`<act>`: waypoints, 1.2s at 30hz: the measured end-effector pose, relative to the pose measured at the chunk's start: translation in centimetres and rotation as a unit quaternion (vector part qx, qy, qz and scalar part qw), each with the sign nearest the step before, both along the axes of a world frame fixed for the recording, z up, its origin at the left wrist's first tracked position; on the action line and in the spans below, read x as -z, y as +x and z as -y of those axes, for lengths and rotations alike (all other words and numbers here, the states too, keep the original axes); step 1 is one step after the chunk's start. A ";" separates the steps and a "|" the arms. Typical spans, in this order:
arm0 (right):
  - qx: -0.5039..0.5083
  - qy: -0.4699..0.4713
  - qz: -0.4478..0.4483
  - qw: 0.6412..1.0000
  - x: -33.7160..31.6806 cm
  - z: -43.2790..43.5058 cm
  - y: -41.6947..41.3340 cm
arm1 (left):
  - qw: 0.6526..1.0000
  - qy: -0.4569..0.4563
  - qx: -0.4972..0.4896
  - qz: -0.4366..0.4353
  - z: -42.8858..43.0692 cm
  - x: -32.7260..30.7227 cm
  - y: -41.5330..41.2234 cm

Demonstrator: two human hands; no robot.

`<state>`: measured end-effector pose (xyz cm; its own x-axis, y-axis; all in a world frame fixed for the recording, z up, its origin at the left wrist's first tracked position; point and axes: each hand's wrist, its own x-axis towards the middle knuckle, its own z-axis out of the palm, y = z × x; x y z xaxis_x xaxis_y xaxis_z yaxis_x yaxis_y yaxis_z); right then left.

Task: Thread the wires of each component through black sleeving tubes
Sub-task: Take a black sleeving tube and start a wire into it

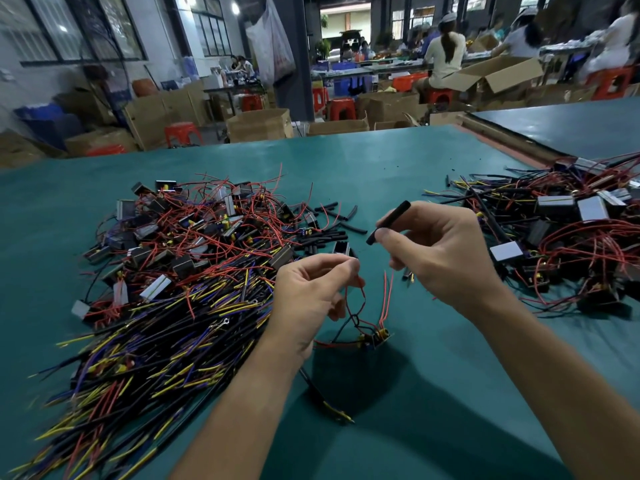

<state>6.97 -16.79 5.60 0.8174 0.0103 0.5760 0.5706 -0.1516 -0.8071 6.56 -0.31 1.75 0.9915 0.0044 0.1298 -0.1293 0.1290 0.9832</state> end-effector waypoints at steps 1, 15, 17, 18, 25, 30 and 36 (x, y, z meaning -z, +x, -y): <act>-0.005 -0.014 -0.006 1.000 0.1 -0.1 0.0 | 1.000 -0.001 0.001 0.002 0.0 0.0 0.0; -0.010 -0.004 -0.013 1.000 0.0 0.3 0.2 | 1.000 -0.005 0.015 0.009 0.1 -0.1 -0.1; -0.014 0.013 -0.013 1.000 0.0 0.2 0.2 | 1.000 -0.004 0.007 0.007 0.1 -0.1 -0.1; -0.015 0.011 -0.016 1.000 0.0 0.2 0.2 | 1.000 -0.004 0.007 0.006 0.1 -0.2 -0.1; -0.024 -0.050 -0.051 0.997 0.4 -0.3 0.0 | 0.999 -0.008 0.031 0.011 0.1 -0.3 -0.3; -0.025 -0.050 -0.079 0.995 0.7 -0.2 0.3 | 0.998 0.019 0.055 0.018 -0.1 -0.2 -0.3; -0.047 -0.007 -0.118 0.992 0.6 -0.1 0.5 | 0.993 0.088 0.073 0.003 0.0 -0.2 -0.3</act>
